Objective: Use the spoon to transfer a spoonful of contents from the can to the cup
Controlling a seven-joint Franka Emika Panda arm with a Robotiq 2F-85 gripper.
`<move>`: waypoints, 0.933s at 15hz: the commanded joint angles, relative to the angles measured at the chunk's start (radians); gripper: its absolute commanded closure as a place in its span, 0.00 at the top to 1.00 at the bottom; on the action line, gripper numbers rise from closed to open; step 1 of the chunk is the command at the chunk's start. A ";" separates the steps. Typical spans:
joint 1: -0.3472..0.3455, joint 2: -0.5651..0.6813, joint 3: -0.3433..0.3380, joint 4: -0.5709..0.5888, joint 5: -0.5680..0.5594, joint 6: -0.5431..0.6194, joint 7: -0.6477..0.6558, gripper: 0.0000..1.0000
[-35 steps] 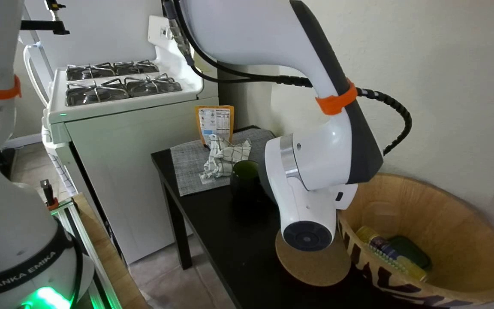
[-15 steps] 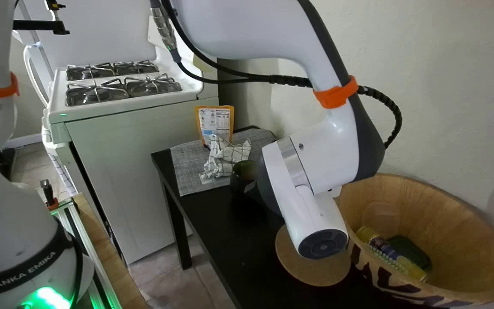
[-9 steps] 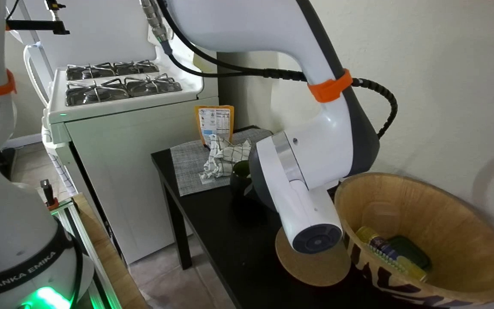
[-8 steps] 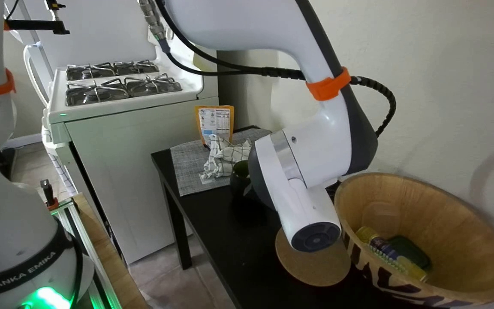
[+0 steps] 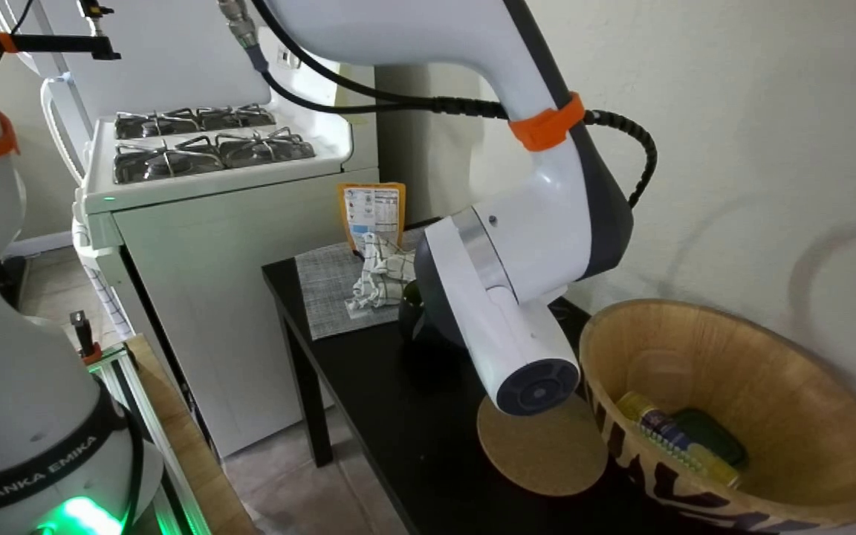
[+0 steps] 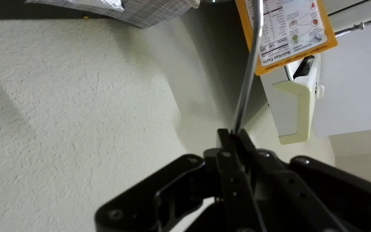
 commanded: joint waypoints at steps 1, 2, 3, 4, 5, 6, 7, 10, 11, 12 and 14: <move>0.016 -0.037 0.007 -0.032 -0.027 0.073 -0.030 0.02; 0.020 -0.036 0.010 -0.033 -0.025 0.091 -0.031 0.02; 0.024 -0.033 0.013 -0.032 -0.021 0.111 -0.032 0.02; 0.028 -0.031 0.017 -0.031 -0.018 0.127 -0.031 0.02; 0.033 -0.026 0.024 -0.030 -0.005 0.149 -0.031 0.02; 0.038 -0.022 0.030 -0.029 0.003 0.172 -0.031 0.02; 0.042 -0.019 0.038 -0.029 0.016 0.191 -0.028 0.02; 0.044 -0.032 0.048 -0.037 0.025 0.232 -0.021 0.40; 0.041 -0.046 0.046 -0.045 0.031 0.241 -0.019 0.47; 0.039 -0.054 0.043 -0.048 0.031 0.248 -0.007 0.54; 0.035 -0.074 0.038 -0.059 0.061 0.277 0.000 0.69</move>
